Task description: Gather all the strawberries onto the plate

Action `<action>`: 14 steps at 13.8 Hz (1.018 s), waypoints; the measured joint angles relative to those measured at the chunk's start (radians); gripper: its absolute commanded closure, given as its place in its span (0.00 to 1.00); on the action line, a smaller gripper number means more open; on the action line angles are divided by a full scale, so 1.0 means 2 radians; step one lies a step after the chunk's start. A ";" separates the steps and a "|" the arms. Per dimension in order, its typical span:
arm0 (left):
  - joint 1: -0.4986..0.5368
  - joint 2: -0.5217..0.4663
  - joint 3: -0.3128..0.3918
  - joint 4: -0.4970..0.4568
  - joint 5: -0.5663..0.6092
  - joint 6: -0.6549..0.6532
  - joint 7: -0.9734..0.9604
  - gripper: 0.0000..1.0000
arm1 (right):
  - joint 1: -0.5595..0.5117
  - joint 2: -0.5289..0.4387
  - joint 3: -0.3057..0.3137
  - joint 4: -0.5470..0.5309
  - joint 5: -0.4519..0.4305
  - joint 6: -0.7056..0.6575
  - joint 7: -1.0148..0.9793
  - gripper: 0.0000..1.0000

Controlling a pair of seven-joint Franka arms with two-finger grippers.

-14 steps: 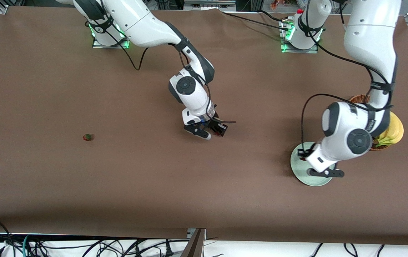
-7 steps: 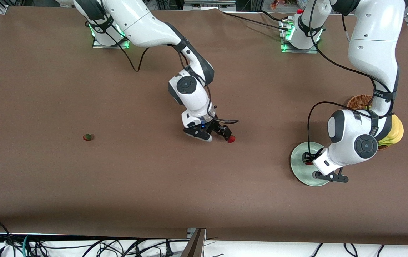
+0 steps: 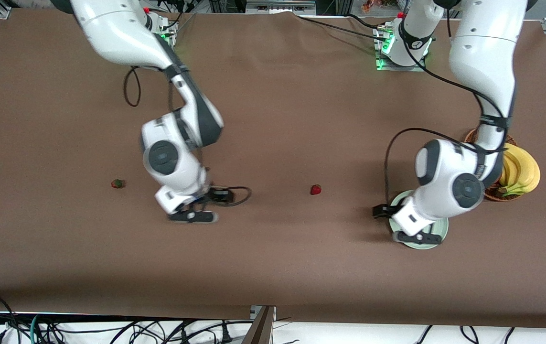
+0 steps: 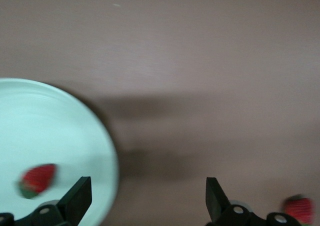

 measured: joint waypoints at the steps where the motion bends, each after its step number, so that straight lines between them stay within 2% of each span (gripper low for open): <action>1: -0.024 0.000 0.000 0.001 -0.001 0.000 -0.043 0.00 | -0.026 -0.006 0.000 0.000 0.000 -0.026 -0.041 0.00; 3: -0.065 0.002 0.000 0.001 -0.014 0.000 -0.118 0.00 | -0.073 -0.012 -0.004 -0.001 -0.001 -0.072 -0.118 0.00; 5: -0.088 0.009 0.000 0.000 -0.038 0.000 -0.145 0.00 | -0.106 -0.012 -0.025 -0.007 -0.001 -0.095 -0.182 0.00; 8: -0.112 0.024 0.000 -0.002 -0.057 0.000 -0.169 0.00 | -0.117 -0.013 -0.075 -0.037 -0.001 -0.098 -0.231 0.00; 10: -0.129 0.031 0.000 -0.002 -0.057 0.001 -0.196 0.00 | -0.117 -0.014 -0.094 -0.063 -0.001 -0.098 -0.238 0.00; 12: -0.147 0.034 0.001 -0.002 -0.057 0.010 -0.211 0.00 | -0.117 -0.019 -0.098 -0.101 -0.001 -0.073 -0.238 0.00; 14: -0.152 0.040 0.003 -0.002 -0.057 0.017 -0.214 0.00 | -0.116 -0.032 -0.099 -0.155 -0.001 -0.016 -0.238 0.00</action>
